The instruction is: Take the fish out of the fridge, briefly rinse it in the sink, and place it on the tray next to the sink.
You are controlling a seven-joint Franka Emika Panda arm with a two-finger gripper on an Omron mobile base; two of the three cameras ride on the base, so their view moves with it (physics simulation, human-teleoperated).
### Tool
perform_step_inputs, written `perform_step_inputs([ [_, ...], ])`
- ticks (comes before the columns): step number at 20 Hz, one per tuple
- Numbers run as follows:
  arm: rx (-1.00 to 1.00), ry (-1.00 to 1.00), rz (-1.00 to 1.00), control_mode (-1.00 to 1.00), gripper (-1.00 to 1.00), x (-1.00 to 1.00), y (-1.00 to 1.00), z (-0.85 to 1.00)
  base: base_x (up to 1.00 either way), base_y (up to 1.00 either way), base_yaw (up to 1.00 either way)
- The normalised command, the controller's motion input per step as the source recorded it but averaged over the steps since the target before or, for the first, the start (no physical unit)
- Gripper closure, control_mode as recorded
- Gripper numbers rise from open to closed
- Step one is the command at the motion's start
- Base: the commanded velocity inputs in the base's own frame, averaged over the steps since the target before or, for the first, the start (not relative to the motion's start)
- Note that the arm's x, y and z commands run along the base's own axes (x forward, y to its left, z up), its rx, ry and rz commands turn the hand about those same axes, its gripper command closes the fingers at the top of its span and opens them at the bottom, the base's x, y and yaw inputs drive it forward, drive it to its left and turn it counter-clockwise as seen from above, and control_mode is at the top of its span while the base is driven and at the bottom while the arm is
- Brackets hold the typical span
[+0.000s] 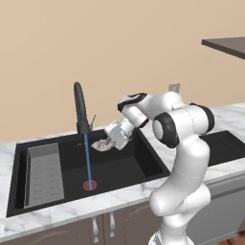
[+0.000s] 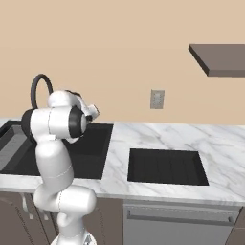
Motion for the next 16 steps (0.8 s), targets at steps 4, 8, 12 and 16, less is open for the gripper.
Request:
perform_step_inputs([
  [4, 0.0, 0.08, 0.0, -1.0, 1.0, 0.15, 0.32, -0.19, 0.0, 0.0, 0.0],
  [8, 0.0, 0.08, 0.0, -1.0, 1.0, 0.17, 0.27, -0.13, 0.0, 0.0, 0.0],
  [12, 0.0, 0.03, 0.0, -1.0, 1.0, 0.16, 0.24, -0.14, 0.0, 0.0, 0.0],
  [16, 0.01, 0.0, 0.0, -1.0, 1.0, 0.33, 0.1, -0.01, 0.0, 0.0, 0.0],
])
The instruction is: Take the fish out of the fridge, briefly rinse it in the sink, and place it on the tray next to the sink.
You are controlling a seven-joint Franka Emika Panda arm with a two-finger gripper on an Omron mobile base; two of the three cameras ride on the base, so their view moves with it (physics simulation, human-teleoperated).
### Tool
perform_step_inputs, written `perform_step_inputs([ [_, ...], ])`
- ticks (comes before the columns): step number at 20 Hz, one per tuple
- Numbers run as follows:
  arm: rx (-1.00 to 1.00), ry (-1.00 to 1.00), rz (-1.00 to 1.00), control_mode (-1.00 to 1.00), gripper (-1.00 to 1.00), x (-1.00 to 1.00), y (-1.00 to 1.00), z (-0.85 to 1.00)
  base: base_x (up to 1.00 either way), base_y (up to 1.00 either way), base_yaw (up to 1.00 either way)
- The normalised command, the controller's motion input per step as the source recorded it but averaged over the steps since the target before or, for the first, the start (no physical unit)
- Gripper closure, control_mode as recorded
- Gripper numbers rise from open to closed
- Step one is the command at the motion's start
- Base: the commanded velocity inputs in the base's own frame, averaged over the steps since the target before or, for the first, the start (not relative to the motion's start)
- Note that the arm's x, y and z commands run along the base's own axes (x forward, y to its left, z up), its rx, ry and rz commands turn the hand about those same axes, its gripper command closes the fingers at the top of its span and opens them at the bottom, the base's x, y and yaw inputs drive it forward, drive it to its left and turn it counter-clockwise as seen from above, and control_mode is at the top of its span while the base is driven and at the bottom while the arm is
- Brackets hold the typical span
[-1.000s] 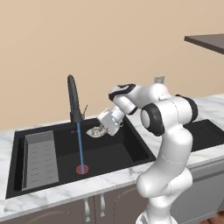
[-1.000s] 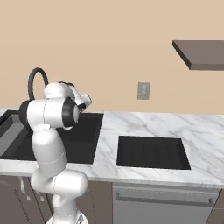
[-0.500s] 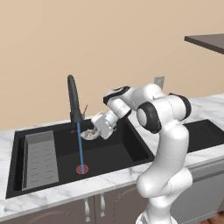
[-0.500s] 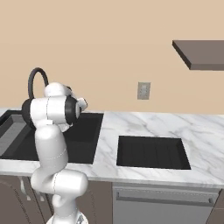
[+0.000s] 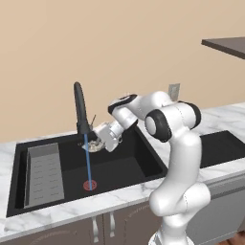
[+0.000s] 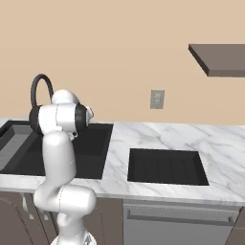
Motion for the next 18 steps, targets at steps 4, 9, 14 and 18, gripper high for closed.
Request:
perform_step_inputs([
  [4, 0.01, 0.02, 0.0, -1.0, 1.0, -0.03, 0.14, 0.0, 0.0, 0.0, 0.0],
  [9, 0.0, 0.04, 0.0, -1.0, 1.0, 0.02, 0.01, 0.0, 0.0, 0.0, 0.0],
  [14, 0.0, 0.01, 0.0, -1.0, 1.0, -0.05, 0.0, 0.0, 0.0, 0.0, 0.0],
  [18, 0.0, 0.03, 0.0, -1.0, 1.0, -0.34, 0.0, -0.03, 0.0, 0.0, 0.0],
])
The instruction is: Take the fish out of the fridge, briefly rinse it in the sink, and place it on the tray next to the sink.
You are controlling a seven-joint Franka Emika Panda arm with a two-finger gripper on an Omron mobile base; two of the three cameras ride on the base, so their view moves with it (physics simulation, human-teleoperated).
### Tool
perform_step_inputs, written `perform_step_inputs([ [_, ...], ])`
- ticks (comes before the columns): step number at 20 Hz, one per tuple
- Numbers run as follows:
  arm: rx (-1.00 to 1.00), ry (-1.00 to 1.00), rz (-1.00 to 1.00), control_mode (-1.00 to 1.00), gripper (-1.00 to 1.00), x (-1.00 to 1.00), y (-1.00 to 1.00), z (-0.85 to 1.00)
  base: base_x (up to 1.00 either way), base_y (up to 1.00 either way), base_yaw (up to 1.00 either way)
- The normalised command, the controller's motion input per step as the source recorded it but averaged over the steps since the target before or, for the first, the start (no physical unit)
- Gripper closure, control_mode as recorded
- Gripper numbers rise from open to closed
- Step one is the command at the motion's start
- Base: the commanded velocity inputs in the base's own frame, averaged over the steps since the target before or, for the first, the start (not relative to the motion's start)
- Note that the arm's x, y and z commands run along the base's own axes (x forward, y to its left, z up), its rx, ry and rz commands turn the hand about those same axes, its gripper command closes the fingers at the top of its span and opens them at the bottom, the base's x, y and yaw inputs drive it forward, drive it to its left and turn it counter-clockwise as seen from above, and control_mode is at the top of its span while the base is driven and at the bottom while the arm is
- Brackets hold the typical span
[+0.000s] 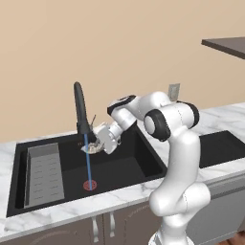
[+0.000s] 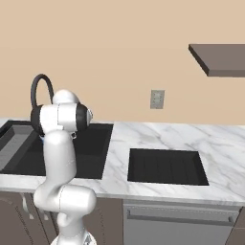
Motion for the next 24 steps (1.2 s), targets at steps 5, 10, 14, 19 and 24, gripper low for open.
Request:
perform_step_inputs([
  [5, 0.0, 0.0, 0.0, -1.0, 1.0, 0.0, 0.0, 0.0, 0.0, 0.0, 0.0],
  [10, 0.0, 0.0, 0.0, -1.0, 1.0, 0.0, 0.0, 0.0, 0.0, 0.0, 0.0],
  [14, 0.0, 0.0, 0.0, -1.0, 1.0, -0.07, 0.0, 0.0, 0.0, 0.0, 0.0],
  [19, 0.0, -0.09, 0.0, -1.0, 1.0, -0.66, -0.23, 0.11, 0.0, 0.0, 0.0],
  [24, -0.27, -0.26, 0.0, -1.0, 1.0, -0.99, -0.45, 0.57, 0.0, 0.0, 0.0],
])
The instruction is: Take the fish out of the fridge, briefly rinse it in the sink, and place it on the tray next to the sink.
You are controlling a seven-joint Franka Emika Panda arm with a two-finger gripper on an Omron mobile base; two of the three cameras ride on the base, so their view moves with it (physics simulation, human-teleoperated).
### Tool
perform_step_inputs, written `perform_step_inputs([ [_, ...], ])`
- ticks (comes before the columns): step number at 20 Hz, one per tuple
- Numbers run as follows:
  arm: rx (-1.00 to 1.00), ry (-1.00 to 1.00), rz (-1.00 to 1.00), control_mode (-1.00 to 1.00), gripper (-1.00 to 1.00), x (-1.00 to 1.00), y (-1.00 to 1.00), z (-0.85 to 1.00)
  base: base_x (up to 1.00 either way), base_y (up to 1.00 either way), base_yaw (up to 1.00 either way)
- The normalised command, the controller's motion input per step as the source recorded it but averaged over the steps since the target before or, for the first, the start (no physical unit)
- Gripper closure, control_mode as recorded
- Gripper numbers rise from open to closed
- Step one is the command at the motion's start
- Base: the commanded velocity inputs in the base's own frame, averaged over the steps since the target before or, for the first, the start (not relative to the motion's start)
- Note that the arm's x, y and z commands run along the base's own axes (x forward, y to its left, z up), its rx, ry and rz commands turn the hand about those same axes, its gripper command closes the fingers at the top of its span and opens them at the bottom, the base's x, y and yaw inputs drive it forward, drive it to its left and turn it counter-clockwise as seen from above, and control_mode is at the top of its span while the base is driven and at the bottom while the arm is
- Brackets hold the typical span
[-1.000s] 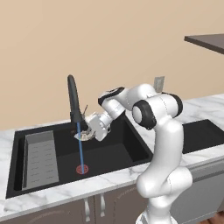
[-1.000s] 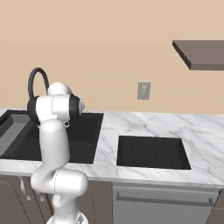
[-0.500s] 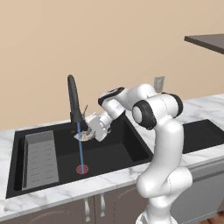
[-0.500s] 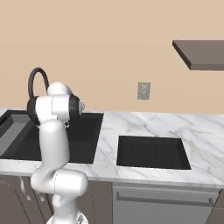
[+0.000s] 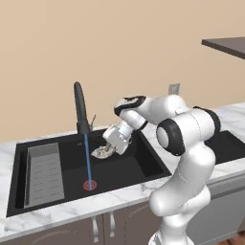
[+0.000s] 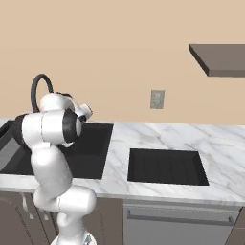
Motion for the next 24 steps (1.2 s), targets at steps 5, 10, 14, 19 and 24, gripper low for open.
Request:
perform_step_inputs([
  [5, -0.52, -0.37, 0.0, -1.0, 1.0, -1.0, -0.37, 0.92, 0.0, 0.0, 0.0],
  [10, -0.59, -0.43, 0.02, -1.0, 1.0, -0.91, -0.51, 0.99, 0.0, 0.0, 0.0],
  [14, -0.55, -0.41, 0.03, -1.0, 1.0, -0.63, -0.89, 0.86, 0.0, 0.0, 0.0],
  [19, -0.39, -0.27, 0.0, -1.0, 1.0, -0.18, -1.0, 0.54, 0.0, 0.0, 0.0],
  [24, -0.17, -0.1, 0.0, -1.0, 1.0, -0.01, -1.0, 0.13, 0.0, 0.0, 0.0],
])
